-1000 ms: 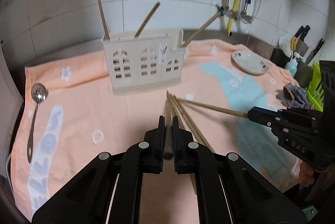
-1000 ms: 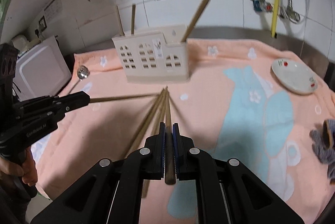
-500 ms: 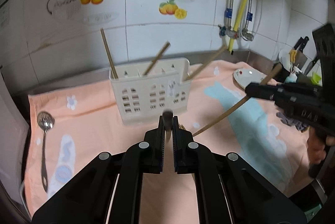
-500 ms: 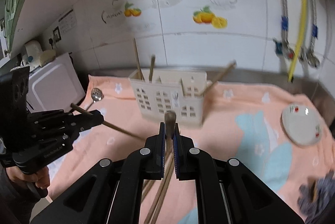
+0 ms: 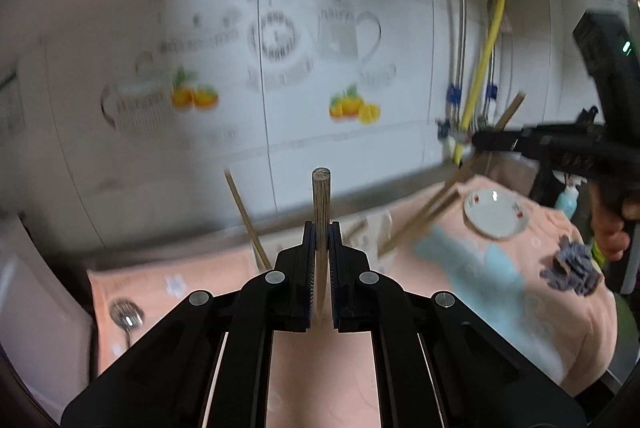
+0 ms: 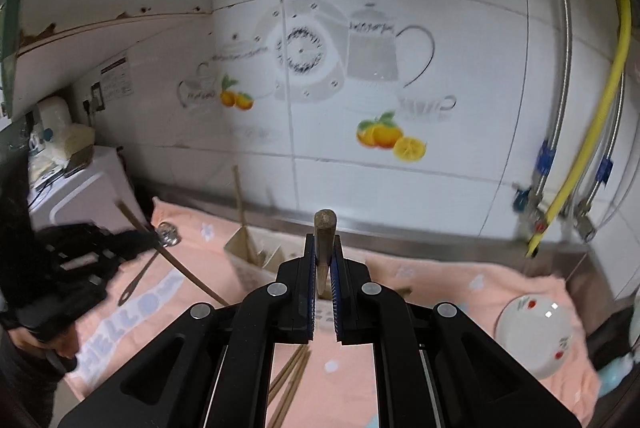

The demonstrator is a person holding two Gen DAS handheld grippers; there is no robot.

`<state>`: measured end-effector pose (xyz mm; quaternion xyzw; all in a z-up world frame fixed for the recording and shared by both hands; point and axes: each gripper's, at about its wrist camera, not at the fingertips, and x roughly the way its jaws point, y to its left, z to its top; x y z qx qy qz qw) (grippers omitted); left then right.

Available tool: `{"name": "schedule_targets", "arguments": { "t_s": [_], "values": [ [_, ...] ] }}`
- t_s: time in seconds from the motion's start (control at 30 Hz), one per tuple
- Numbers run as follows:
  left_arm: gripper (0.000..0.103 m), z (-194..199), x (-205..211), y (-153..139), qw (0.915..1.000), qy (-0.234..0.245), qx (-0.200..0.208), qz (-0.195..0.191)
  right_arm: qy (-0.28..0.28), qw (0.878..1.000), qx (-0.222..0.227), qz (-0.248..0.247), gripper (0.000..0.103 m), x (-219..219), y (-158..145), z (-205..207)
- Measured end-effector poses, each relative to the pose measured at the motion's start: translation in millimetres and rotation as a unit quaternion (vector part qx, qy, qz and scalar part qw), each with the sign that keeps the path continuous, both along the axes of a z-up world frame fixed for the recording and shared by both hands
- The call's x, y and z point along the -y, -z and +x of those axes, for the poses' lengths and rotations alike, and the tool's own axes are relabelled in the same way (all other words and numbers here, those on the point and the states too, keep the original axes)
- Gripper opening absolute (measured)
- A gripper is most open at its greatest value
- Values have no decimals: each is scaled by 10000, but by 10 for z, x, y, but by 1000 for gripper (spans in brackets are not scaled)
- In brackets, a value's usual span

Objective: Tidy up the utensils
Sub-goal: 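Lower each chopstick into the white holder and open both tools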

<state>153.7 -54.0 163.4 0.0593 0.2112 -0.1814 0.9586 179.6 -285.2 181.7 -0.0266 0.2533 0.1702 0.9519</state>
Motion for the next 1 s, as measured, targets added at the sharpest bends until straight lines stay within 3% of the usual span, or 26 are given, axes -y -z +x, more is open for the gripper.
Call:
{"name": "schedule_targets", "arguments": {
  "t_s": [0.17, 0.3, 0.77, 1.0],
  "values": [
    [5, 126, 24, -307, 9989, -142, 447, 38, 107, 9998, -146, -9, 7, -33, 79, 252],
    [5, 309, 19, -359, 9976, -347, 591, 99, 121, 9996, -231, -62, 7, -88, 176, 369],
    [6, 857, -122, 203, 9982, -500, -252, -190, 138, 9975, -673, -148, 7, -205, 613, 624],
    [10, 815, -171, 231, 9979, -557, -255, -230, 205, 9984, -516, -90, 7, -165, 546, 565]
  ]
}}
